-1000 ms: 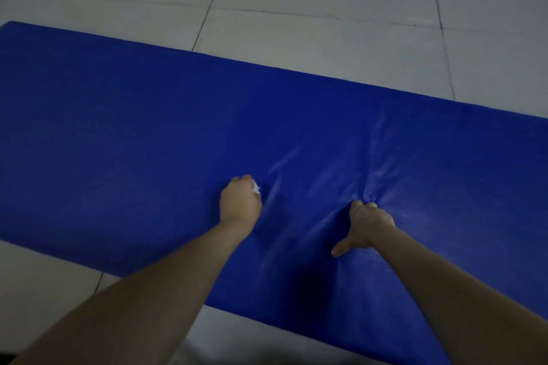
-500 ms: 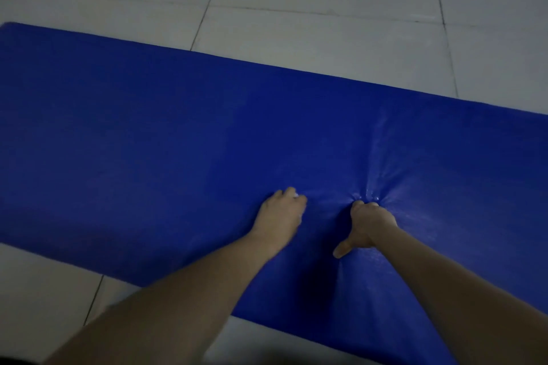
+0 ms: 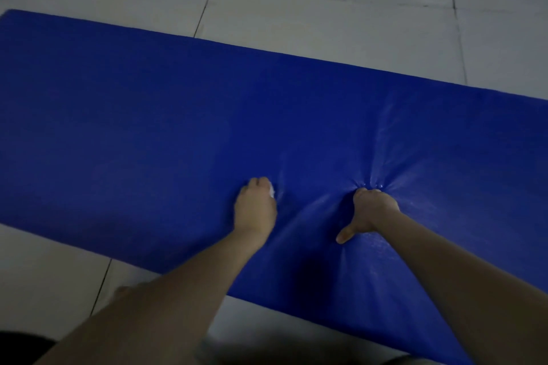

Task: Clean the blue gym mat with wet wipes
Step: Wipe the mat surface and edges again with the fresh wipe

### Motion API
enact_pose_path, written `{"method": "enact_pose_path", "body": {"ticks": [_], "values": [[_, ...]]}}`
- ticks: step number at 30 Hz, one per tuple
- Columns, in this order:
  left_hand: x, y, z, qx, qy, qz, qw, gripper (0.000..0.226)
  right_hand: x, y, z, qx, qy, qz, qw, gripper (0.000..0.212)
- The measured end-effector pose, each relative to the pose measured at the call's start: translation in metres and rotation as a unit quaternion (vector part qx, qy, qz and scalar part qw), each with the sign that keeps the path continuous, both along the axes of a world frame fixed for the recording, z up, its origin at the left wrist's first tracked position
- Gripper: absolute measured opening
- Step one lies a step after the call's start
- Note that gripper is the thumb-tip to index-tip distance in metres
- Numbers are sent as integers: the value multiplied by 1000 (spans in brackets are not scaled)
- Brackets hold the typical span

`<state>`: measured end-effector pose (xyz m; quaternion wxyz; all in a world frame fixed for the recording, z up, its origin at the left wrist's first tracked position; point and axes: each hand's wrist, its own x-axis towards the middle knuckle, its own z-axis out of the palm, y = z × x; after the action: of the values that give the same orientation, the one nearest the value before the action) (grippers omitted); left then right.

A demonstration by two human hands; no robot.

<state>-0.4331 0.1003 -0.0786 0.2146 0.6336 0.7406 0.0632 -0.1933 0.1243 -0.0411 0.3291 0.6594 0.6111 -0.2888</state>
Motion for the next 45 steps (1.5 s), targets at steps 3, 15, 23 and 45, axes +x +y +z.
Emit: {"method": "enact_pose_path", "body": {"ticks": [3, 15, 23, 45], "values": [[50, -14, 2, -4, -25, -77, 997, 17, 0, 0, -1, 6, 0, -3, 1000, 130], [16, -15, -3, 5, 17, -293, 956, 14, 1, 0, -2, 2, 5, -4, 1000, 128], [-116, 7, 13, -22, 81, 21, 996, 18, -1, 1, -1, -7, 3, 3, 1000, 123], [69, -68, 9, -8, 42, -308, 950, 14, -26, -95, -1, -13, 18, -88, 996, 121]]}}
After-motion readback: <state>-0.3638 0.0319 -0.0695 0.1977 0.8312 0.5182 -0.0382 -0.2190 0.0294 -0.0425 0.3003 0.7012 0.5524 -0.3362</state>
